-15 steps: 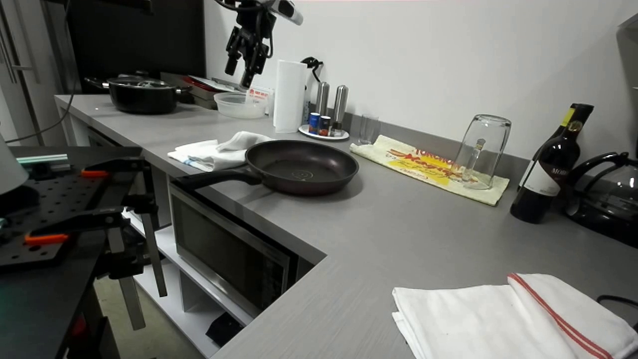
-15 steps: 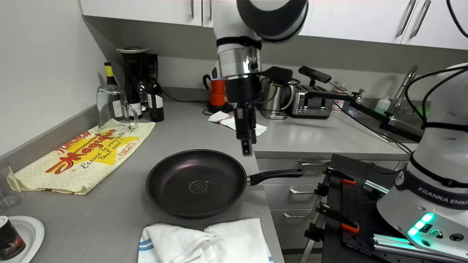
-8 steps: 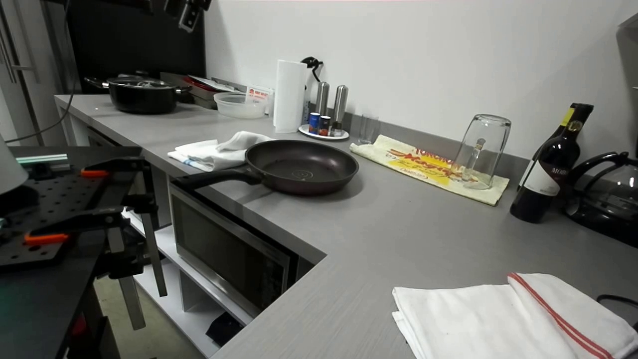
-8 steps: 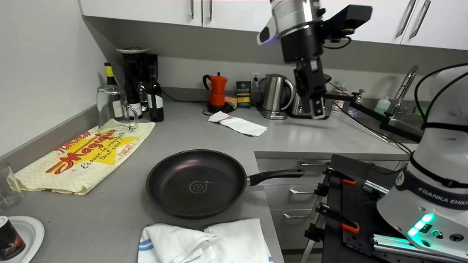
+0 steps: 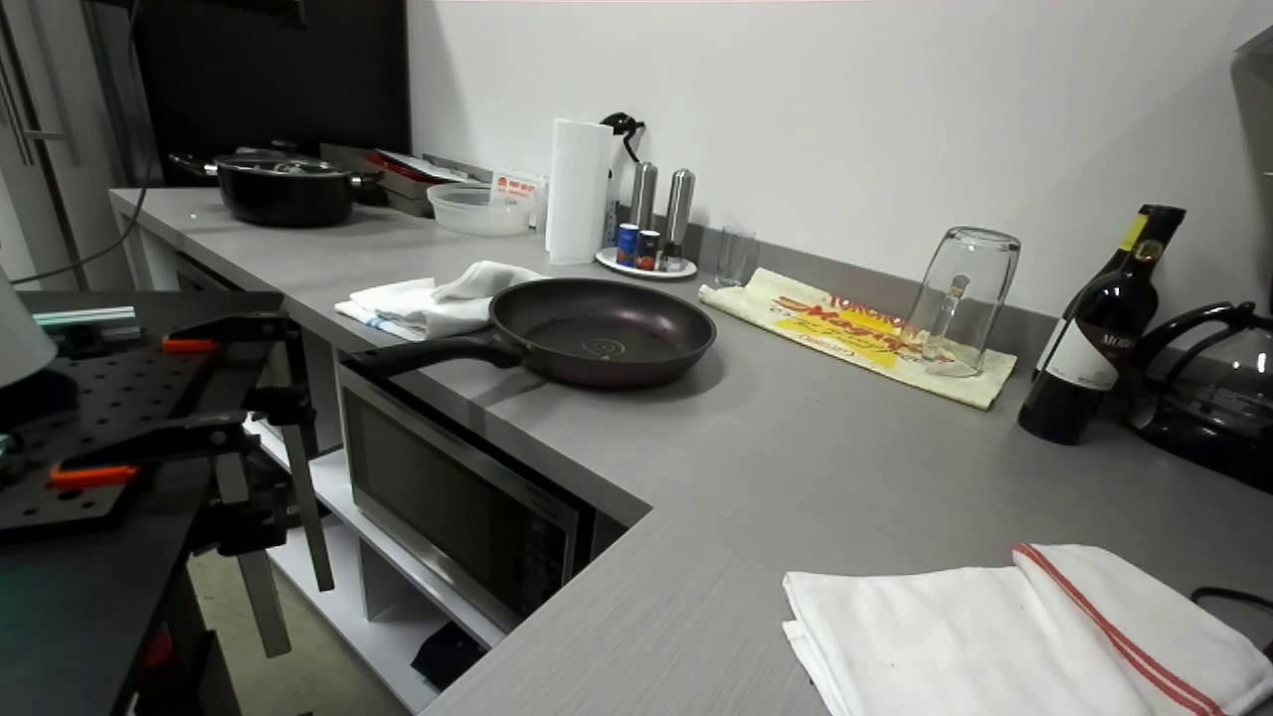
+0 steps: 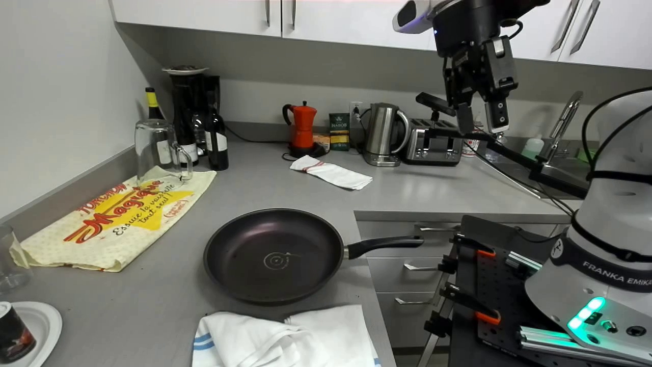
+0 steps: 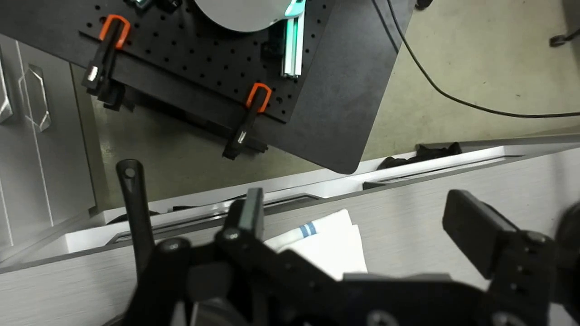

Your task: Use the cloth to wipe the pan

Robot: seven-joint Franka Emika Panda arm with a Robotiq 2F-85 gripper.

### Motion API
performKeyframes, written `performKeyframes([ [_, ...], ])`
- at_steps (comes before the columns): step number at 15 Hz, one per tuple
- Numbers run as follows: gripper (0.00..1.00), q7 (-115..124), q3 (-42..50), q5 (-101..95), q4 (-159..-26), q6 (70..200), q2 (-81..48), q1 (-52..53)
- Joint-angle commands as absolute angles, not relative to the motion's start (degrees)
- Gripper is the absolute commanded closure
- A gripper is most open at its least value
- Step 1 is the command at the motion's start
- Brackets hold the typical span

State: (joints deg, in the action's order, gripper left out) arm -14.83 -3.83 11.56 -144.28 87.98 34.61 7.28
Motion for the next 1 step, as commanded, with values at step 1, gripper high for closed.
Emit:
performKeyframes([
  [1, 0.0, -14.6, -3.3, 11.4, -144.3, 87.9, 34.5, 7.9],
])
